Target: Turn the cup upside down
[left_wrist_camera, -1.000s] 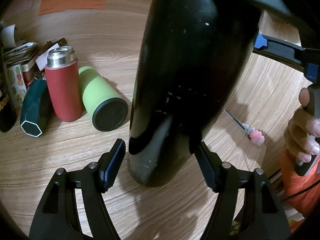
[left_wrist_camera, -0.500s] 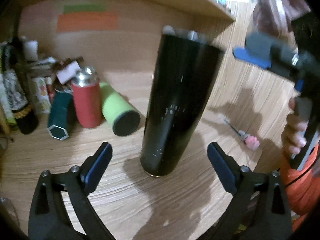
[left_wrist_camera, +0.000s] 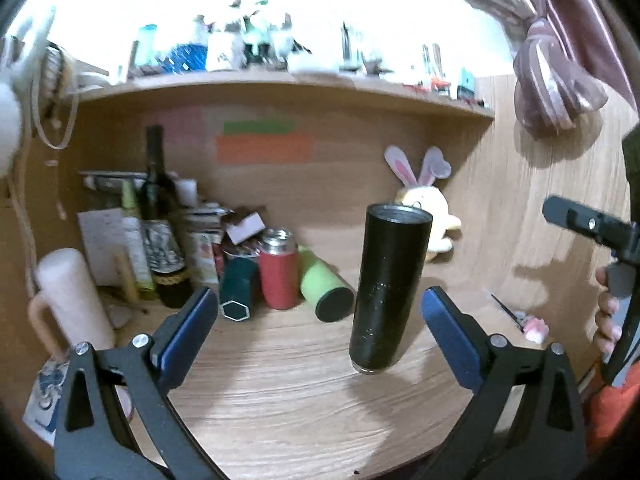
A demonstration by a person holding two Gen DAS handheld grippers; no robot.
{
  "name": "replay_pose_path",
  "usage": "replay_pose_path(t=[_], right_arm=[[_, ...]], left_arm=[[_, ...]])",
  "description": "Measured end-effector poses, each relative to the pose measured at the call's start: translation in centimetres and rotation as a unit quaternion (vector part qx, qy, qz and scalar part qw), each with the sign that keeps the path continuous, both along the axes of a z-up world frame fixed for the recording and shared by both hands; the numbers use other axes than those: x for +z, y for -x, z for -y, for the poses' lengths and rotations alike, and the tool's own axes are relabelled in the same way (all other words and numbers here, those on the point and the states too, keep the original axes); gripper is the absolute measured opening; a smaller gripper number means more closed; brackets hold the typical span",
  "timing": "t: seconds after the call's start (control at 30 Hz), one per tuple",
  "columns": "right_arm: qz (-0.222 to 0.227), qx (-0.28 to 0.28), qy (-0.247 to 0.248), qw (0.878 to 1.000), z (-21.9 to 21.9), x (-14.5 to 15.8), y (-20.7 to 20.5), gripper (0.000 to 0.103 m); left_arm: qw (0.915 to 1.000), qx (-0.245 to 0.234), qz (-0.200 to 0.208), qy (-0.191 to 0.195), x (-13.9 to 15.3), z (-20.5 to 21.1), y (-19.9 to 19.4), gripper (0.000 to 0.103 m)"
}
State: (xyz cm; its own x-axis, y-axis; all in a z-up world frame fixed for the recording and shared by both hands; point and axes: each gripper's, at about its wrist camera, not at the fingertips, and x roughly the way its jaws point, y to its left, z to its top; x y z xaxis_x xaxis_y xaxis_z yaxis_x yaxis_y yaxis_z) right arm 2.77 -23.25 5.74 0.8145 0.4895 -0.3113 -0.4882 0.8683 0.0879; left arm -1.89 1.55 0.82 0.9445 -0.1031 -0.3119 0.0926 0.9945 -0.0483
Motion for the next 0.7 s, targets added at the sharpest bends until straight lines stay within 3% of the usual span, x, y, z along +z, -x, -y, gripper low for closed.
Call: replay_pose_path(t=[0.4,0.7], right_arm=[[0.040,-0.056,0.003,0.998,1.5,-1.5,6.2,0.103],[0.048,-0.051,0.008,0.998,0.4,-1.6,7.3,0.103]], left_arm=[[0.9989,0.019,0.042,0.001,0.6,1.3,5.0,0.103],[0.9980,0.041,0.048,0.000,0.0,1.8,5.8,0.103]])
